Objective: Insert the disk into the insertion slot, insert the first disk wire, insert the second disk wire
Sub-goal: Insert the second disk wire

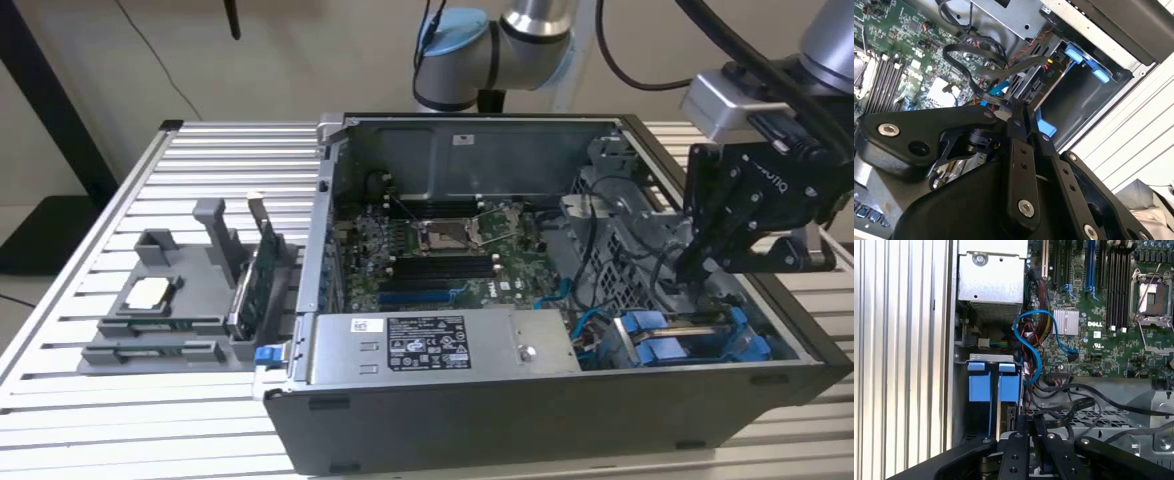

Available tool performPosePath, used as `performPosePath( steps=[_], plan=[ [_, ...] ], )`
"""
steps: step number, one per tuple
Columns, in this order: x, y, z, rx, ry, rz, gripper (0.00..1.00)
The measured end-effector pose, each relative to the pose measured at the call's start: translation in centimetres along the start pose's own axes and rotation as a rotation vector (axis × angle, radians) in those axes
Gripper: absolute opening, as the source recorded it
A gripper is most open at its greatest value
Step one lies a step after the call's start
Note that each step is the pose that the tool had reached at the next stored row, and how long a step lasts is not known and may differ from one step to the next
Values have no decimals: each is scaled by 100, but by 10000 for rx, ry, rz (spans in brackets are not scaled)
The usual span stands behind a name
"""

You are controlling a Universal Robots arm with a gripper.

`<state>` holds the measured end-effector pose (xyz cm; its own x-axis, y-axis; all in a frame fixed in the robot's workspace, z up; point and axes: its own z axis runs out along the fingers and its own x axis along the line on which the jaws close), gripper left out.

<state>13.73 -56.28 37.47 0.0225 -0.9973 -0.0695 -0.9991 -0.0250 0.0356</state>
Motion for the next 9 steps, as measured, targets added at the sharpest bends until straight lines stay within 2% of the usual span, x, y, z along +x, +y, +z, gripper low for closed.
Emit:
performPosePath(
  steps=[9],
  plan=[
    [35,-1,49,0,-1,3,16]
  ],
)
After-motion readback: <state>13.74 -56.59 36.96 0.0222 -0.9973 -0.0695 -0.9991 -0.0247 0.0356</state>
